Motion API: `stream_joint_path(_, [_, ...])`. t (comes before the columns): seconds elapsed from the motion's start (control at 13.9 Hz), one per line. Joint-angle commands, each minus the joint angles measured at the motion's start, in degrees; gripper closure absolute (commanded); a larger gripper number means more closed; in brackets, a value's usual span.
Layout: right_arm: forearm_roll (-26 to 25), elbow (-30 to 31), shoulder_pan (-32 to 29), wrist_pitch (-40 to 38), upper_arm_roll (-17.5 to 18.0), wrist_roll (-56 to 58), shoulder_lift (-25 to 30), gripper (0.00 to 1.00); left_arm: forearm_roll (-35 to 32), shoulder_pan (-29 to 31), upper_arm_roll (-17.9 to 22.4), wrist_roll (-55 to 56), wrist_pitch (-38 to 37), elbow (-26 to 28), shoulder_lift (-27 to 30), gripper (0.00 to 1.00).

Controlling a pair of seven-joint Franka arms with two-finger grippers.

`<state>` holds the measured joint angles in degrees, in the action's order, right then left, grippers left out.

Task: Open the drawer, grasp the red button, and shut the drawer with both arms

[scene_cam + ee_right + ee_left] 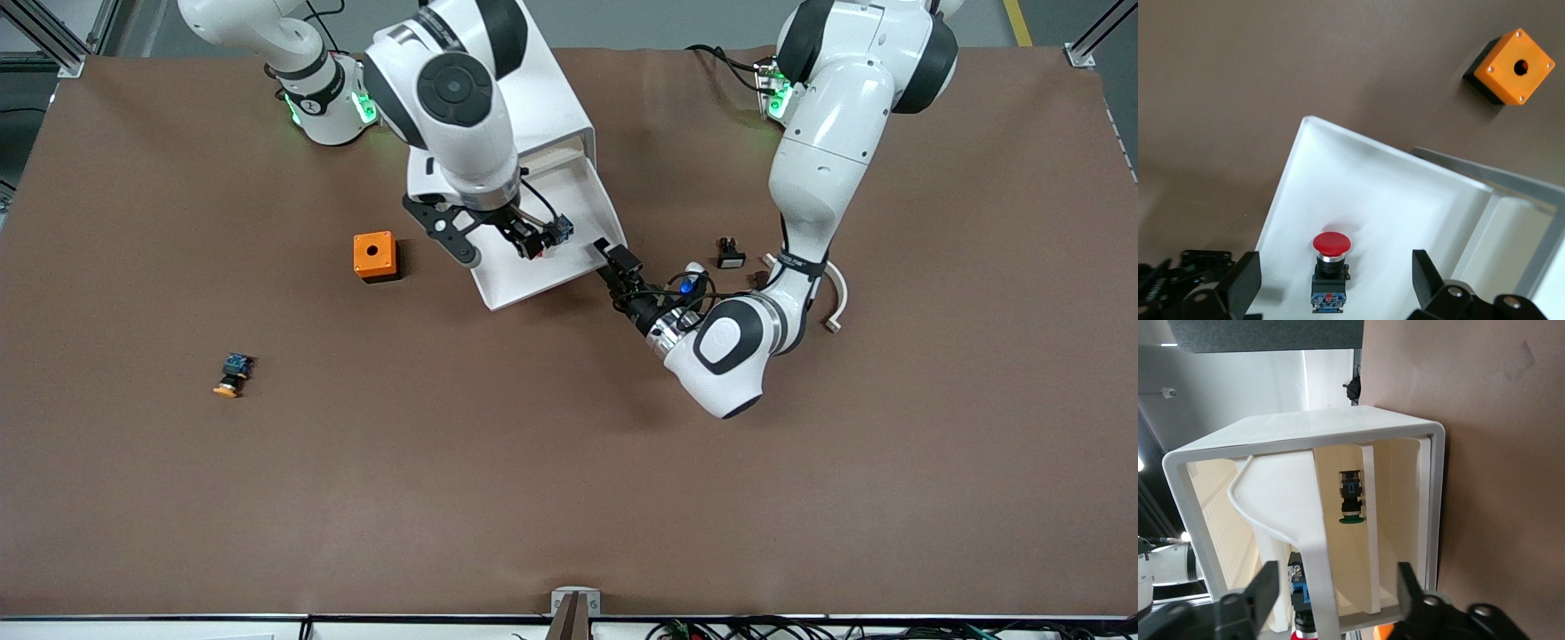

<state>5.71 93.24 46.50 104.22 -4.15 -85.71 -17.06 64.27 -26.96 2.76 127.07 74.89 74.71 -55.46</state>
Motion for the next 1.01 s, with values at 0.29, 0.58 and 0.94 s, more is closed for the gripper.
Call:
stream_joint_path(0.29, [-0.3, 3.1, 4.5, 5.5, -0.5, -6.1, -1.4, 0.0, 0.9, 2.3, 0.0, -13.2, 0.3, -3.0, 1.7, 0.0])
stream_joint_path(0.58, [-0.2, 3.0, 6.7, 9.2, -0.5, -8.6, -4.4, 0.0, -0.1, 3.3, 2.8, -27.2, 0.3, -5.4, 2.3, 0.0])
stream_joint_path(0.94, [-0.3, 3.0, 7.8, 10.7, -0.5, -8.7, -6.1, 0.0, -7.7, 2.9, 4.6, -48.2, 5.0, -8.3, 3.5, 0.0])
